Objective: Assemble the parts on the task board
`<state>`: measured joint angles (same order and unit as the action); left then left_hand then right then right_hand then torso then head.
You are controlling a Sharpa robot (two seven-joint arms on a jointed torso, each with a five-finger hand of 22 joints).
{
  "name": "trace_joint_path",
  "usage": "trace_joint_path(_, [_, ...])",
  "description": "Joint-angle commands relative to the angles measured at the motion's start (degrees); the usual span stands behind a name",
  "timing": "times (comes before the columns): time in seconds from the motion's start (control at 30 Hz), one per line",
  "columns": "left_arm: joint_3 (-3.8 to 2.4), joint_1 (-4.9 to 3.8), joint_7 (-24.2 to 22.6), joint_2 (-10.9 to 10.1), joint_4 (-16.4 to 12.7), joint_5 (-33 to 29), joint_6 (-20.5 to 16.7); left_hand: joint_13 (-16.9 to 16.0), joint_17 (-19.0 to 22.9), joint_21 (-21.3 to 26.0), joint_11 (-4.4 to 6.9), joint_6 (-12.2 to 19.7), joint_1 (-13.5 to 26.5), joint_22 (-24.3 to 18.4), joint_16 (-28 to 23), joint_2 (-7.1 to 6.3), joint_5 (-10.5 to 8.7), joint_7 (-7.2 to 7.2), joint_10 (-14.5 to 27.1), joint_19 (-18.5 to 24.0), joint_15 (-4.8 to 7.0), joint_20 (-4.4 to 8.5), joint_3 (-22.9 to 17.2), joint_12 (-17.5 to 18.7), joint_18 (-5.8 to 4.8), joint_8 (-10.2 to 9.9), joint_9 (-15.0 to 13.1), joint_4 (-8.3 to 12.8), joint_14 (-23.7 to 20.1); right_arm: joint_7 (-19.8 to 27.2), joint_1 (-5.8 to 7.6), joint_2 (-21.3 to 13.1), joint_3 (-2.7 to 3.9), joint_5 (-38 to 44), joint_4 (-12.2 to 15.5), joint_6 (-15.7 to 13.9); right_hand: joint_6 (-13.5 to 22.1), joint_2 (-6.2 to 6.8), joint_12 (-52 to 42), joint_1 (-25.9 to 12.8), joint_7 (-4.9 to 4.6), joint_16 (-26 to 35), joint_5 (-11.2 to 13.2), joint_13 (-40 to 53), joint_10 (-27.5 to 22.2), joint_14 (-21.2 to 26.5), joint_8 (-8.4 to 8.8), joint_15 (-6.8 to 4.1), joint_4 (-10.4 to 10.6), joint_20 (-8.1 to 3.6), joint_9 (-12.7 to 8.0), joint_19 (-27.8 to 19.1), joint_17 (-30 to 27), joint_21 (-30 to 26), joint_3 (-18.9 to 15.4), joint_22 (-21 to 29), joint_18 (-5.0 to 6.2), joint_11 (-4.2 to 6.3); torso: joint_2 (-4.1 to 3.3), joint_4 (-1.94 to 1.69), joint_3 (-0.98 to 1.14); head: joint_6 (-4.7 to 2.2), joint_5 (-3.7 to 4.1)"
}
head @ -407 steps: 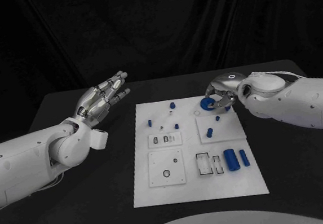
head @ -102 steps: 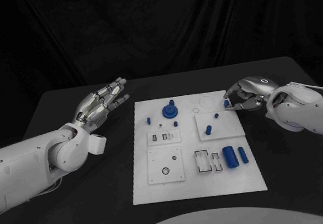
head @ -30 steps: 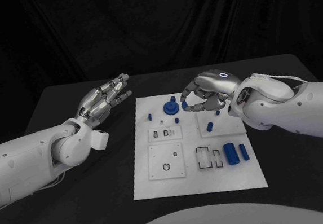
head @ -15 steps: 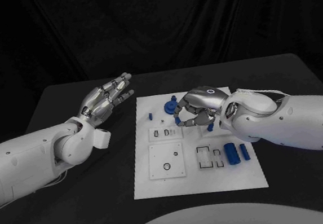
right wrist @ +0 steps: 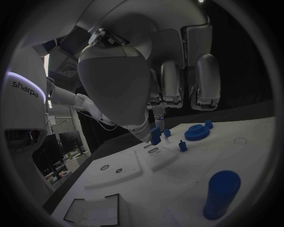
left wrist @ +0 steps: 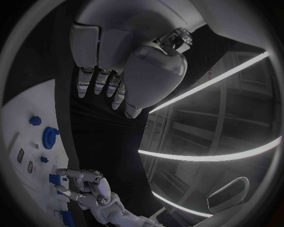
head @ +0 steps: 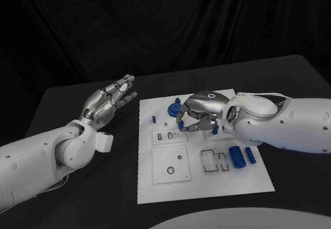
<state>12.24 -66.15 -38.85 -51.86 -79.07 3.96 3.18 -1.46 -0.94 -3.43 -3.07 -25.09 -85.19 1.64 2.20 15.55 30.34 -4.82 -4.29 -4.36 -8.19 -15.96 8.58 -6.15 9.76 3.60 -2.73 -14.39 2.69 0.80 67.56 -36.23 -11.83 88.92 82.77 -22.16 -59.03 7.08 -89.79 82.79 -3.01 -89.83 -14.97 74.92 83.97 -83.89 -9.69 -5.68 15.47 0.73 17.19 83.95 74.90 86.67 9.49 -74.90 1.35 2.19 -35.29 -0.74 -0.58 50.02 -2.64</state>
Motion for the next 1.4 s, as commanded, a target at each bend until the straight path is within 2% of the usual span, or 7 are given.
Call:
trace_joint_path(0.03, [-0.06, 0.07, -2.7, 0.1, -0.1, -0.1, 0.6, -0.1, -0.1, -0.2, -0.28, -0.4, -0.6, 0.1, 0.3, 0.16, 0.29, -0.03, -0.1, -0.1, 0.12, -0.18, -0.4, -0.3, 0.60, 0.3, -0.1, 0.0, 0.4, -1.9, -0.17, 0.3, 0.03, 0.7, -0.4, 1.7, 0.1, -0.27, -0.2, 0.4, -0.25, -0.2, 0.0, 15.1, 6.0, -6.1, 0.13, 0.35, -0.2, 0.32, 0.0, 3.8, 15.1, -0.3, 0.3, -13.8, -0.35, -0.49, -0.04, -0.04, 0.00, -0.02, 0.01])
trace_joint_path(0.6, [-0.06, 0.07, -2.7, 0.1, -0.2, -0.1, 0.5, -0.1, -0.1, -0.2, -0.28, -0.4, -0.6, 0.1, 0.3, 0.16, 0.29, -0.03, -0.1, -0.1, 0.12, -0.18, -0.4, -0.3, 0.60, 0.3, -0.1, 0.0, 0.4, -2.7, -0.38, 1.5, 0.03, 1.4, -2.3, 3.6, 0.7, -0.35, -0.2, 0.4, -0.41, -0.2, 0.0, 15.1, 6.0, -6.1, 0.48, 0.52, -0.4, 0.49, 0.1, 3.5, 15.1, -0.8, 0.3, -13.6, -0.21, -0.61, 0.01, 0.00, 0.00, -0.02, -0.03])
trace_joint_path(1.4, [-0.06, 0.07, -2.7, -0.2, -0.2, -0.1, 0.5, -0.1, -0.1, -0.2, -0.35, -0.5, -0.6, 0.1, 0.3, 0.17, 0.35, -0.09, -0.1, -0.2, 0.08, -0.21, -0.6, -0.3, 0.60, 0.3, -0.1, 0.0, 0.4, -2.4, -0.69, 2.8, 0.04, 1.4, -3.6, 5.1, 1.3, -0.45, -0.2, 0.1, -0.43, -0.2, 0.4, 15.1, 6.0, -6.1, 0.80, 0.63, -0.6, 0.64, 0.2, 3.3, 15.1, -1.0, 0.3, -13.5, -0.15, -0.67, -0.03, -0.02, 0.01, -0.02, -0.13])
